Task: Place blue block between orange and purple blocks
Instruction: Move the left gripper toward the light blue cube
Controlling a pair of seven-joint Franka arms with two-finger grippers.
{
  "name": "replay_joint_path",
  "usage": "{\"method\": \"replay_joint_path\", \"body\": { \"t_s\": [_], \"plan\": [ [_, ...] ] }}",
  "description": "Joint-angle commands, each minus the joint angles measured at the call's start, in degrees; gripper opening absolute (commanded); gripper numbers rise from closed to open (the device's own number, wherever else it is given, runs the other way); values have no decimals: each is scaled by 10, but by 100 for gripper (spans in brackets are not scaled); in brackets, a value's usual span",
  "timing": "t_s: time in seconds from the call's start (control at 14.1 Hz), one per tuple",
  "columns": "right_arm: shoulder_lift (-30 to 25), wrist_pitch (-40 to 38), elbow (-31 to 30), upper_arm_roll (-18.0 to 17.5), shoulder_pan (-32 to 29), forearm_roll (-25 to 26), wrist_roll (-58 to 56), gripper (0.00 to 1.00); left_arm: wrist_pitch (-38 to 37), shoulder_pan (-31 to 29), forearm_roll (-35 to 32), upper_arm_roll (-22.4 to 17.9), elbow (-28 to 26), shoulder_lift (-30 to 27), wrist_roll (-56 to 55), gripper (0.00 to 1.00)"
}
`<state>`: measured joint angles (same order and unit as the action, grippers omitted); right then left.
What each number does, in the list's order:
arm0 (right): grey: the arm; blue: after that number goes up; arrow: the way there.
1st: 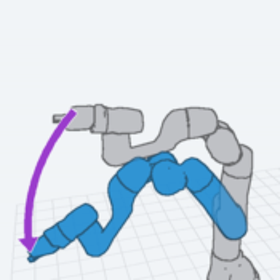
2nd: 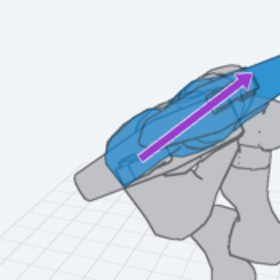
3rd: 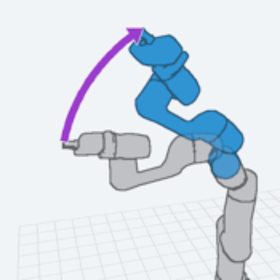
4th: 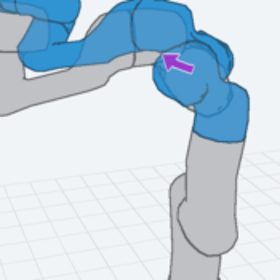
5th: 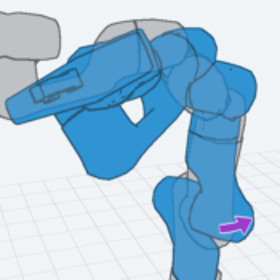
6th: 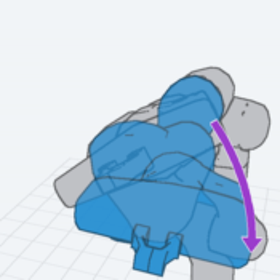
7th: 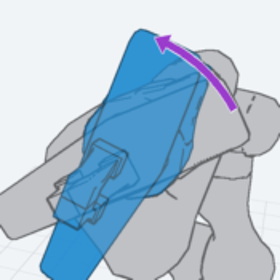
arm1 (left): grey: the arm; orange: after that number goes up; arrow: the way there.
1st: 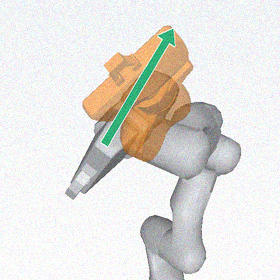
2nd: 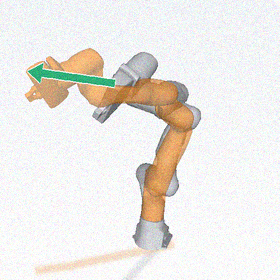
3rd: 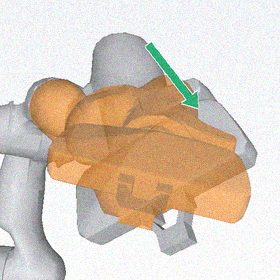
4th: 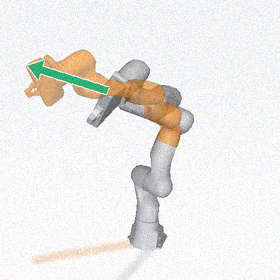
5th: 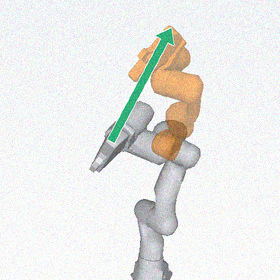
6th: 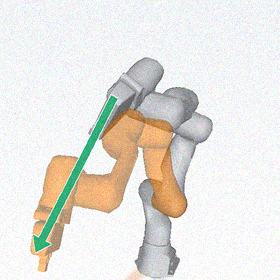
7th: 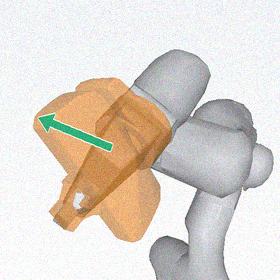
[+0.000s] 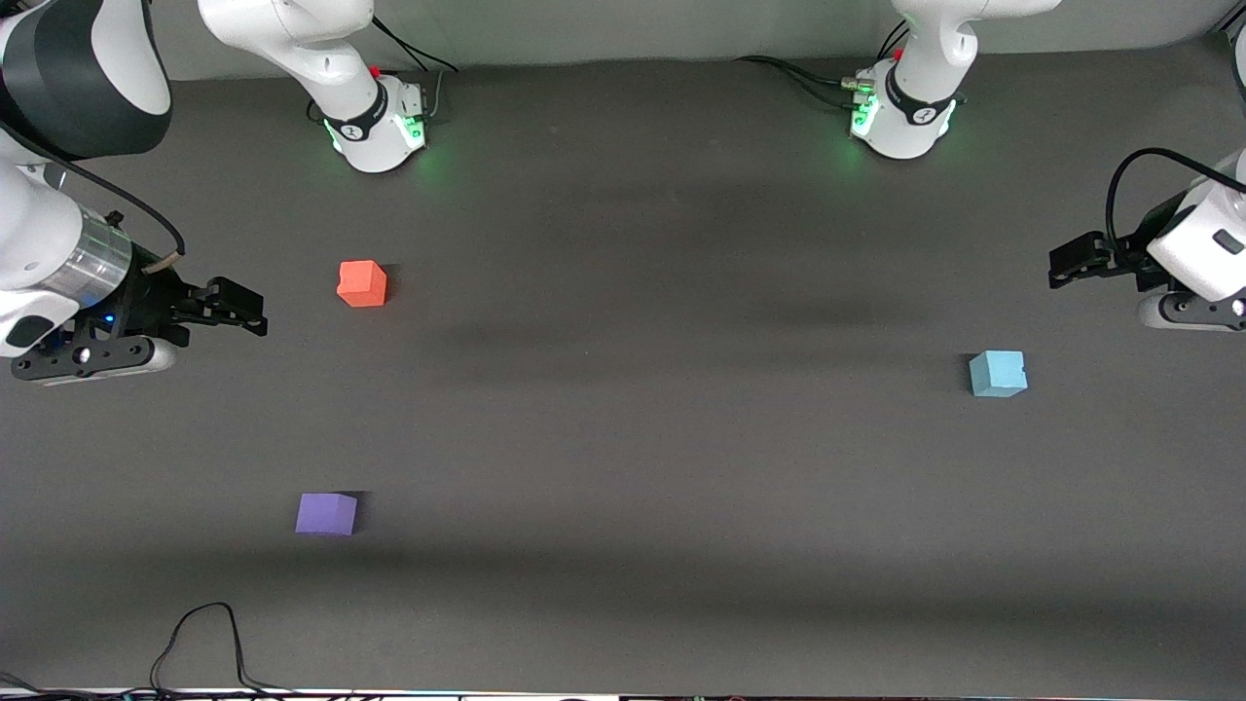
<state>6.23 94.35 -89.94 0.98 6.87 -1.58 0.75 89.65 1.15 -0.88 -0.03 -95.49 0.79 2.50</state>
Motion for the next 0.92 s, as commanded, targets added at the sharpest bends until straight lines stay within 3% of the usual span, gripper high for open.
{"method": "replay_joint_path", "body": {
  "t_s": [0.0,0.5,0.85],
  "plan": [
    [10,-6,16,1,0,-4,-2,100,-6,9,4,-6,4,-2,-7,100],
    [9,-13,13,1,-1,-4,-7,100,-11,-1,1,-13,-14,-16,11,100],
    [9,-12,14,2,-2,-4,-8,100,52,-57,-6,-30,-159,-120,108,100]
  ]
}}
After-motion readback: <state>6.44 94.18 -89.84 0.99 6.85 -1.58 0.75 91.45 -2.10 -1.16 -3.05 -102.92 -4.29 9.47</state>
